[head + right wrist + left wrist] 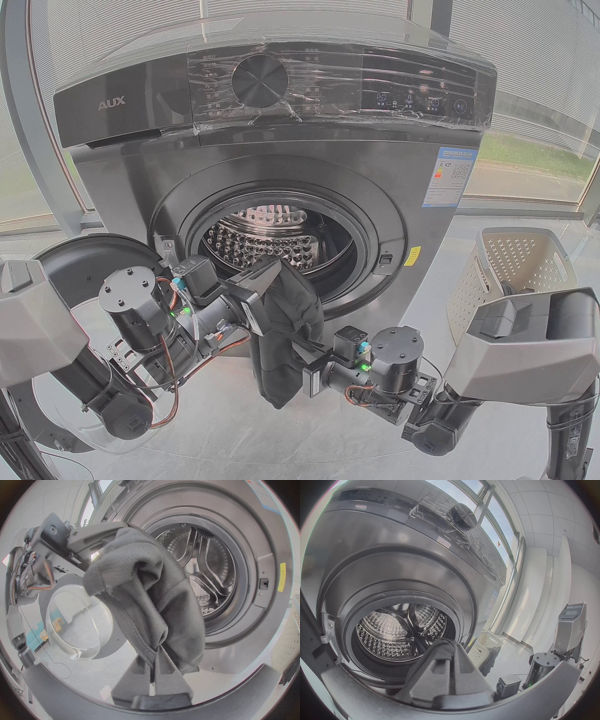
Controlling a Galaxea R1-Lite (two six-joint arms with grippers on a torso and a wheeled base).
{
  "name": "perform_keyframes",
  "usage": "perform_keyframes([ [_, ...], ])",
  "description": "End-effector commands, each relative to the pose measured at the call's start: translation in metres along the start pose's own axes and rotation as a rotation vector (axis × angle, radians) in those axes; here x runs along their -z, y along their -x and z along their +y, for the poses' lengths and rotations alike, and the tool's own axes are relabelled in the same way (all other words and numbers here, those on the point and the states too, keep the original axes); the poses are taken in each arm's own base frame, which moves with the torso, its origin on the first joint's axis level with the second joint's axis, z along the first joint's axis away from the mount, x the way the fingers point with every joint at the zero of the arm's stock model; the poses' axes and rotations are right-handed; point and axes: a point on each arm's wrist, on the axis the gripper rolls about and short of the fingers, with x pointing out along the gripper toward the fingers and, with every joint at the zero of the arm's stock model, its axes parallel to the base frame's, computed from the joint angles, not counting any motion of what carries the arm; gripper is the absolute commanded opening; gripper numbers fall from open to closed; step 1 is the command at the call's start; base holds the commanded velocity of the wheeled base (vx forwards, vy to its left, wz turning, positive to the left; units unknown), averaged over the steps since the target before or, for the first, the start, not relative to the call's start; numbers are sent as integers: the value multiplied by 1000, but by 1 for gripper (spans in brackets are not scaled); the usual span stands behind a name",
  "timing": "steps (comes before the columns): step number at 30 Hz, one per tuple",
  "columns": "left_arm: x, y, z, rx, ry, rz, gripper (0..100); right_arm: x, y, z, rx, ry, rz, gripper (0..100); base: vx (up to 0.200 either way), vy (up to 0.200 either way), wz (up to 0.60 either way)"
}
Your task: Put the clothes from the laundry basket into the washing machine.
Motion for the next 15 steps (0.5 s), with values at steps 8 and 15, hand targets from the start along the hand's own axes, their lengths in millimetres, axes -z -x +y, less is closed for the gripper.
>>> perform_keyframes([
  [8, -3, 2, 11, -50, -3, -9, 0, -18, 64, -6, -18, 8, 71, 0, 0, 0, 0],
  [15, -8, 15, 12, -56, -9, -2, 0, -34, 77, -20, -3, 28, 15, 0, 0, 0, 0],
])
